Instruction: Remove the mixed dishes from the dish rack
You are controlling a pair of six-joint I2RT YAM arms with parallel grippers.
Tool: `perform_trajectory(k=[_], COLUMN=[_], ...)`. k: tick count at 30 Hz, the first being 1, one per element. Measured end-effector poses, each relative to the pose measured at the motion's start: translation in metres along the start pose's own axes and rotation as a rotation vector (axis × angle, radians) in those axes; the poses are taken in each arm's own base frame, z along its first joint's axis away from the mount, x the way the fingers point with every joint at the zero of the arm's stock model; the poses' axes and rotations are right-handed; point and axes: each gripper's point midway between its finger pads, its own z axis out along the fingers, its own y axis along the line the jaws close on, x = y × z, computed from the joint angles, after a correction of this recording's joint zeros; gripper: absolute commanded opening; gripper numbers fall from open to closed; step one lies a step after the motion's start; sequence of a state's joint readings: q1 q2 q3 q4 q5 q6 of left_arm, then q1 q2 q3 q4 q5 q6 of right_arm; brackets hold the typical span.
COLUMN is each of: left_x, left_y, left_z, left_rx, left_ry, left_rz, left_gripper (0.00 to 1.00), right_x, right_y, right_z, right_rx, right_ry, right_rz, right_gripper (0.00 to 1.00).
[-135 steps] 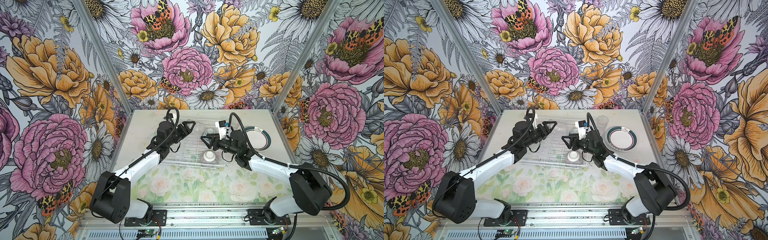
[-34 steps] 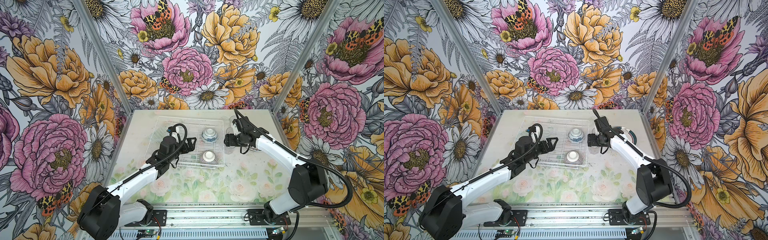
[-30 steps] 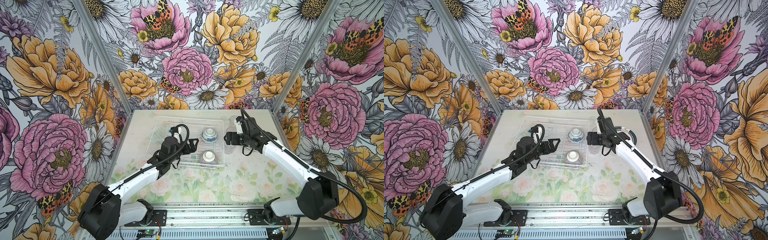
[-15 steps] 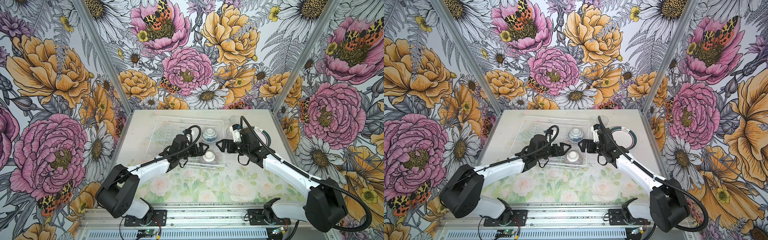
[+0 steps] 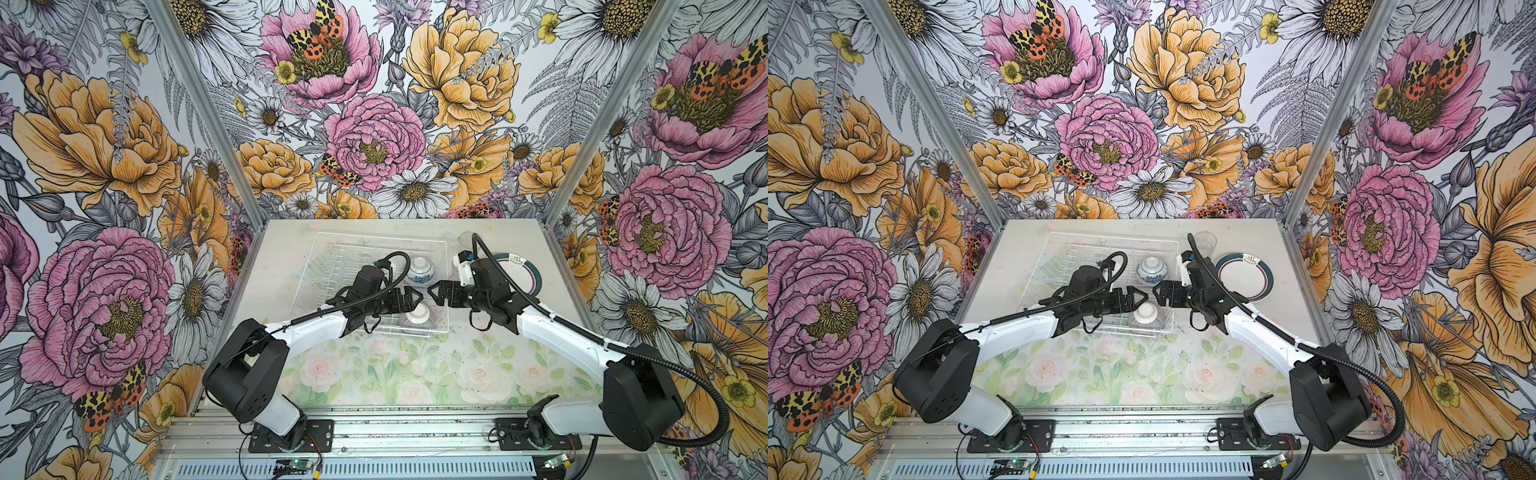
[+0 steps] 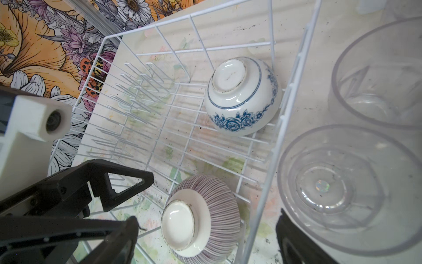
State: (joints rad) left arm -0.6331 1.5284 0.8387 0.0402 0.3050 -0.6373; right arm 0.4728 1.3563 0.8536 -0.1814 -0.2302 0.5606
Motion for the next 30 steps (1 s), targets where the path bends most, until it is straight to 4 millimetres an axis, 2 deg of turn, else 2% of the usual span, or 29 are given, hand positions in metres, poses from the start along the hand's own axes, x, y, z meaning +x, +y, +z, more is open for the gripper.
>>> perform_trajectory(k=[7,12,21,30], left_x=[0.008,0.015,0.031,0.034], left_y=[0.008,0.013,0.032,0.036], left_z=[-0.002,-0.001,0.015,0.024], left_rx=[-0.028,-0.039,-0.078,-0.073], left_ry=[0.02,0.037,0.092,0.1], left_rz=[-0.02,-0.053,-0.113,-0.141], left_gripper=[0.99,0.99,0.99,0.99], right_x=[0.002,-0.004,-0.001,-0.005], right_y=[-0.003,0.001,-0.002,-0.006], right_z=[0.009,0.01,0.012,0.01], right_rx=[0.0,-0.019,-0.023,-0.044], right_ry=[0.009,-0.014,-0.022,-0.041], right_rz=[0.003,0.0,0.016,0.058], right_gripper=[0.89,0.89,0.89,0.89])
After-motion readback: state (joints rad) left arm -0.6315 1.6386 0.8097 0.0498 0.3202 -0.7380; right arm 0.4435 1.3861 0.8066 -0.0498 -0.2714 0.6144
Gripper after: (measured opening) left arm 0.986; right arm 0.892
